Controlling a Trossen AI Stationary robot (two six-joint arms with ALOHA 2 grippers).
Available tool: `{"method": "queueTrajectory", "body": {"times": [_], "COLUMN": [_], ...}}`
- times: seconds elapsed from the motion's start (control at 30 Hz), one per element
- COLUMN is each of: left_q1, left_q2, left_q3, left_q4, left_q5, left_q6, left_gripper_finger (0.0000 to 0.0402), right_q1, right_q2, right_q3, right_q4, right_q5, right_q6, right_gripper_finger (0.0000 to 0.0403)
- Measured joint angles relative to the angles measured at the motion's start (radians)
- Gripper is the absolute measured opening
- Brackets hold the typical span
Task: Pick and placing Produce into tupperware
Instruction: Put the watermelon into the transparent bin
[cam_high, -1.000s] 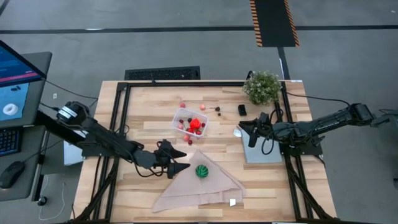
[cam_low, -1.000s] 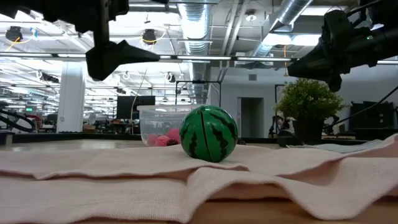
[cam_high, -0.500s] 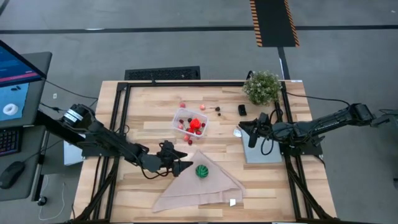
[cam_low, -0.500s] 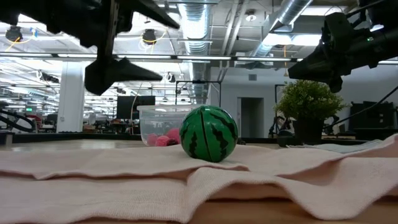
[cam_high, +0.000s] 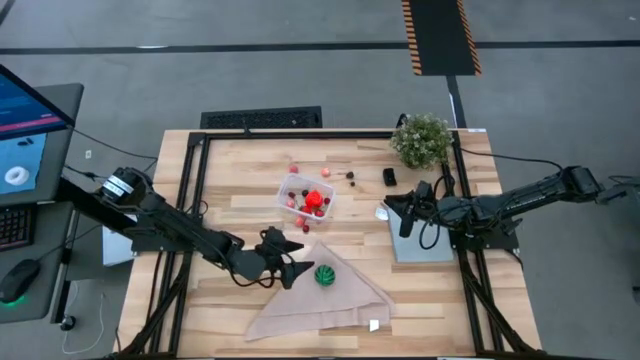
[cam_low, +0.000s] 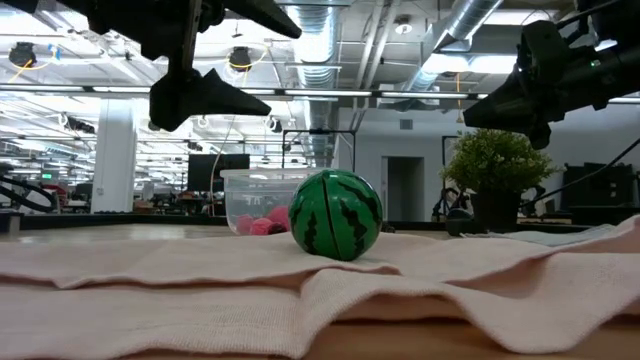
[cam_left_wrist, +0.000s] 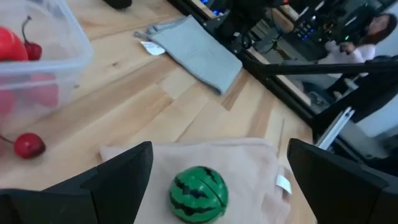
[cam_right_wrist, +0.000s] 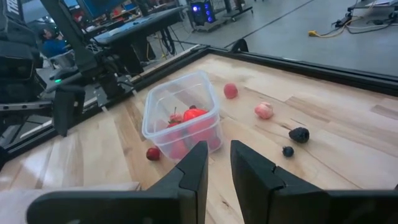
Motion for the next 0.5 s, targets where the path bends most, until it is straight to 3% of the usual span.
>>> {"method": "queueTrajectory", "body": {"times": [0.2,0.5], "left_q1": [0.0,0.008], "left_q2": [0.0,-0.001], "left_q3": [0.0,0.0], "left_q4": [-0.056,-0.005], "left_q5": [0.001,0.035], "left_q6": [0.104,0.107], "left_gripper_finger": [0.0362,0.0362], "right_q1": [0.0,0.0], "right_q2": [0.0,0.0], "right_q3": [0.0,0.0], "right_q4": [0.0,0.0], "right_q5": [0.0,0.0], "right_q6": [0.0,0.0], "right_gripper_finger": [0.0092,0.0092]}}
